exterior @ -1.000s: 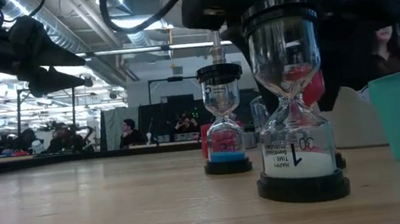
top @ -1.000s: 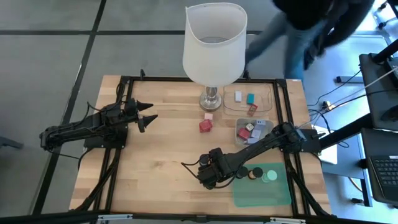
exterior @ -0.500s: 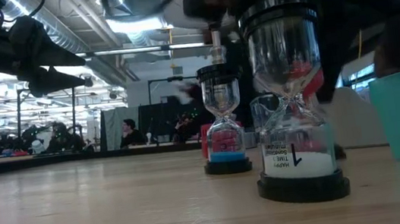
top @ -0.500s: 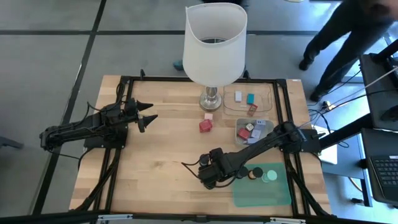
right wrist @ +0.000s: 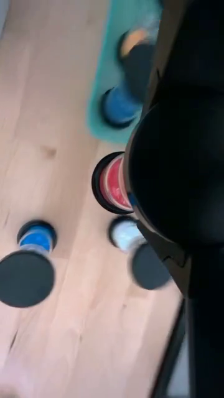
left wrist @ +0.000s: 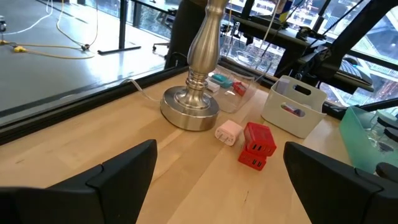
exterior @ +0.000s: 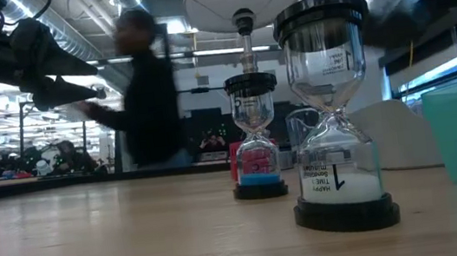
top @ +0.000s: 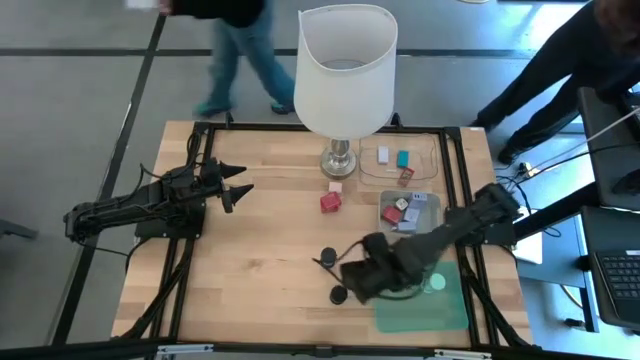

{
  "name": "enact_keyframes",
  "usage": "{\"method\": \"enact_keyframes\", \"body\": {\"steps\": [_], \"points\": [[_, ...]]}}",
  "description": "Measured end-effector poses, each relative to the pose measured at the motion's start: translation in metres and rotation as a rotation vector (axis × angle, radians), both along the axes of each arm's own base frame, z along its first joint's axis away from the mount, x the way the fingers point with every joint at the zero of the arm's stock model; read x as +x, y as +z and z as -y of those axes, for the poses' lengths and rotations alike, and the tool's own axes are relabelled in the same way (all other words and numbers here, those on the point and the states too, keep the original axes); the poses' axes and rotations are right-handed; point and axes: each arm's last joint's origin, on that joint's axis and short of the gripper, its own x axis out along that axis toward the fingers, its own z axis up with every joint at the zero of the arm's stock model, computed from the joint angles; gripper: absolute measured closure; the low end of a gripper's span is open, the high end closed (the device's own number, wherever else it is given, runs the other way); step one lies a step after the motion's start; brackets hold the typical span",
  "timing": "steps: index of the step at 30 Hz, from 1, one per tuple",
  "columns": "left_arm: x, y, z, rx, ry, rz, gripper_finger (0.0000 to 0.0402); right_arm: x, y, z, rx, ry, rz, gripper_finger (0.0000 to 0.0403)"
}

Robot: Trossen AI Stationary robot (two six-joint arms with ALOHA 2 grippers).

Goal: Pick & Place Office items
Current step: Put the red hourglass into the light blue bin

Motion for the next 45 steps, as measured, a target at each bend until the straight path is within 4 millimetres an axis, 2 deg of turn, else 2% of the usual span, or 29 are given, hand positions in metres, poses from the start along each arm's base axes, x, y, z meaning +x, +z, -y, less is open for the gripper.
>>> {"method": "enact_keyframes", "body": {"steps": [4,7,13,17,20,24,27,32,45], "points": [[0.000,0.000,0.000,0.000,0.000,0.000,0.0054,-0.035,0.024,-0.017,0.027,-0.052,0.027,0.0211],[0.000,0.000,0.000,0.000,0.000,0.000,0.0054,-0.061,0.033,-0.033,0.041,-0.092,0.013,0.0211],[0.000,0.000,0.000,0.000,0.000,0.000,0.0054,-0.108,0.032,-0.057,-0.022,-0.210,-0.107,0.0211],[0.000,0.000,0.000,0.000,0.000,0.000,0.0054,-0.133,0.031,-0.073,-0.031,-0.256,-0.109,0.0211],[0.000,0.000,0.000,0.000,0.000,0.000,0.0054,-0.152,0.025,-0.083,-0.048,-0.305,-0.100,0.0211],[0.000,0.000,0.000,0.000,0.000,0.000,0.0054,-0.177,0.011,-0.086,-0.099,-0.378,-0.100,0.0211],[0.000,0.000,0.000,0.000,0.000,0.000,0.0054,-0.188,-0.003,-0.090,-0.110,-0.409,-0.104,0.0211],[0.000,0.000,0.000,0.000,0.000,0.000,0.0054,-0.198,-0.012,-0.096,-0.086,-0.431,-0.122,0.0211],[0.000,0.000,0.000,0.000,0.000,0.000,0.0054,-0.199,-0.066,-0.093,-0.056,-0.419,-0.134,0.0207]]}}
